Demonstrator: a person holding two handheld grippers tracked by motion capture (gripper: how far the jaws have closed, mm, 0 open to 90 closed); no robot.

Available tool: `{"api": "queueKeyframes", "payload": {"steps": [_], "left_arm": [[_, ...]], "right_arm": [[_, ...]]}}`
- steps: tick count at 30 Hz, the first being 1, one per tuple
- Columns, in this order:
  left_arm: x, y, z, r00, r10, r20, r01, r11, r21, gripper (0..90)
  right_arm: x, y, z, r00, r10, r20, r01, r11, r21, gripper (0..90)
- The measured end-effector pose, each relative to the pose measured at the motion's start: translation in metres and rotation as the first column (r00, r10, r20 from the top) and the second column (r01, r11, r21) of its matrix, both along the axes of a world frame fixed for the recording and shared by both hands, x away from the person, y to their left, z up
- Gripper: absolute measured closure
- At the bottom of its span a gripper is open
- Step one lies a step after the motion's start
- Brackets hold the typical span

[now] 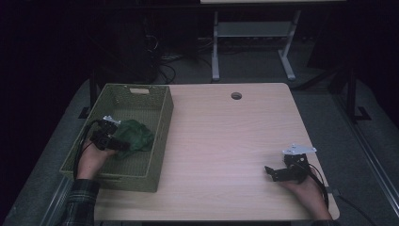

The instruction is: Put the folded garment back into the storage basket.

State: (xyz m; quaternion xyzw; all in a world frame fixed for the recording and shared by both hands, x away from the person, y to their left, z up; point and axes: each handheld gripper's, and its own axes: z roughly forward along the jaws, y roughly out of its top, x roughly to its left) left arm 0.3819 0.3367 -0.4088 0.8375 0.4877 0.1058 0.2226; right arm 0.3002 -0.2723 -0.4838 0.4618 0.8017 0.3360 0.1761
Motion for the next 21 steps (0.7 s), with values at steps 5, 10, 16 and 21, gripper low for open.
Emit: {"api": "queueKeyframes", "payload": {"steps": [5,10,16,21], "left_arm": [[0.0002,-0.0005,-0.0001,0.9999,0.000,0.014,-0.001,0.9998,0.019,41.7],[-0.0006,0.0009,0.0019,0.9987,0.003,0.051,-0.004,0.9999,0.015,31.3],[-0.0011,0.0018,0.0042,0.9963,-0.001,0.086,0.001,1.0000,0.000,19.1],[-0.0036,0.0045,0.0090,0.9925,-0.004,0.123,0.008,0.9993,-0.035,14.9]], "right_arm": [[0.0000,0.0000,0.0000,1.0000,0.000,0.000,0.000,1.000,0.000,0.9],[0.0001,-0.0001,0.0000,1.0000,0.000,0.000,0.000,1.000,0.000,0.9],[0.0001,-0.0002,0.0000,1.0000,0.001,0.000,-0.001,1.000,-0.001,0.9],[0.0001,-0.0002,-0.0001,1.0000,0.001,0.001,-0.001,1.000,-0.001,0.9]]}}
